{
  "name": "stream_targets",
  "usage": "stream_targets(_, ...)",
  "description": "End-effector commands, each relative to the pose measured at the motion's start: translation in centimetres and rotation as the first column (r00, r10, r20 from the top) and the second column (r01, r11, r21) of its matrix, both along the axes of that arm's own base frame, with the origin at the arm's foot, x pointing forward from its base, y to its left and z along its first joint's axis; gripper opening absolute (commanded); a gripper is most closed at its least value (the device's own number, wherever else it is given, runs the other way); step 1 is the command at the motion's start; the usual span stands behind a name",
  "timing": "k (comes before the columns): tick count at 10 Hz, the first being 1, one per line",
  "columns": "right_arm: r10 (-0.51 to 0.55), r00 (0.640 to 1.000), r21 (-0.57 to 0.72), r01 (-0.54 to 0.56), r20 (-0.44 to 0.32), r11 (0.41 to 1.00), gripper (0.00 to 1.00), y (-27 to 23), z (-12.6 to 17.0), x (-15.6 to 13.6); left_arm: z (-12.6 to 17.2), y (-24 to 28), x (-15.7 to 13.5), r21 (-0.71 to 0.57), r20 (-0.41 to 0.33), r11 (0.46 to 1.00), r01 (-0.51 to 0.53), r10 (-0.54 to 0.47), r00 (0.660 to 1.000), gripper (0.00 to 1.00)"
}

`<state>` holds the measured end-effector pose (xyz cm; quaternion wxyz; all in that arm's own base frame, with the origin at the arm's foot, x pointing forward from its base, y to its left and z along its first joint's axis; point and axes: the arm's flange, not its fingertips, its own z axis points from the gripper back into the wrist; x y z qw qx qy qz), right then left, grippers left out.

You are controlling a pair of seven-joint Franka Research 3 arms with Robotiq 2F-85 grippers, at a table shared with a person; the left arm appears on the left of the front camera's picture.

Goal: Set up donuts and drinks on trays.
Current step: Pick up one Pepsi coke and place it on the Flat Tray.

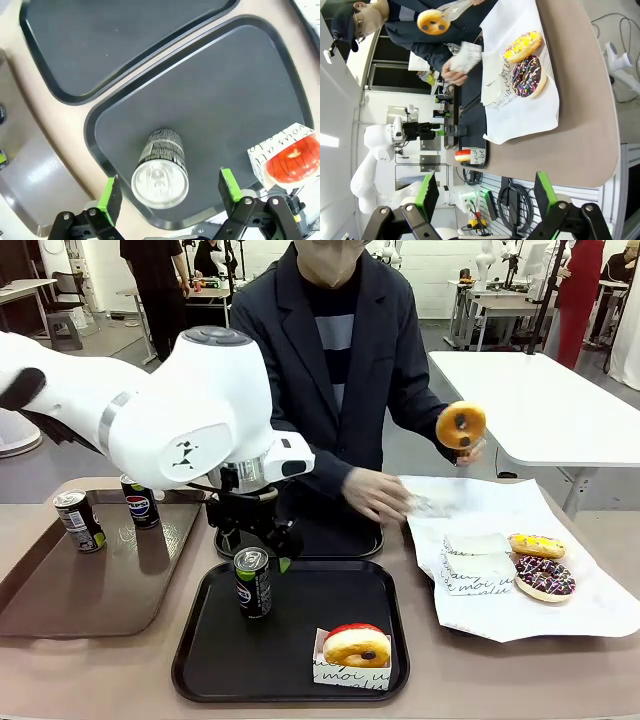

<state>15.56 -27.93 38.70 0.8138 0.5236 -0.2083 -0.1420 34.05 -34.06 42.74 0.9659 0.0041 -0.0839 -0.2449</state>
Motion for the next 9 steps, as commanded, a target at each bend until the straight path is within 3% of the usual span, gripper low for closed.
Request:
stream_targets(1,-0.002,1.0,0.01,0.002,0.026,1.0,1.0,0.1,-0.2,0.1,2.2,2.3,-2.7,-0.016,0.032,1.0,-0.009,0.01,0.999,1.0)
stream_targets(6,-0.002,1.0,0.01,0.002,0.026,1.0,1.0,0.1,-0.2,0.1,5.7,11.4,-7.0,-0.064,0.058,0.996,-0.064,0.068,0.996,1.0)
stream_targets(9,-0.002,1.0,0.01,0.002,0.026,1.0,1.0,0.1,-0.2,0.1,6.4,15.8,-7.6,-0.074,0.064,0.984,-0.164,0.169,0.984,1.0)
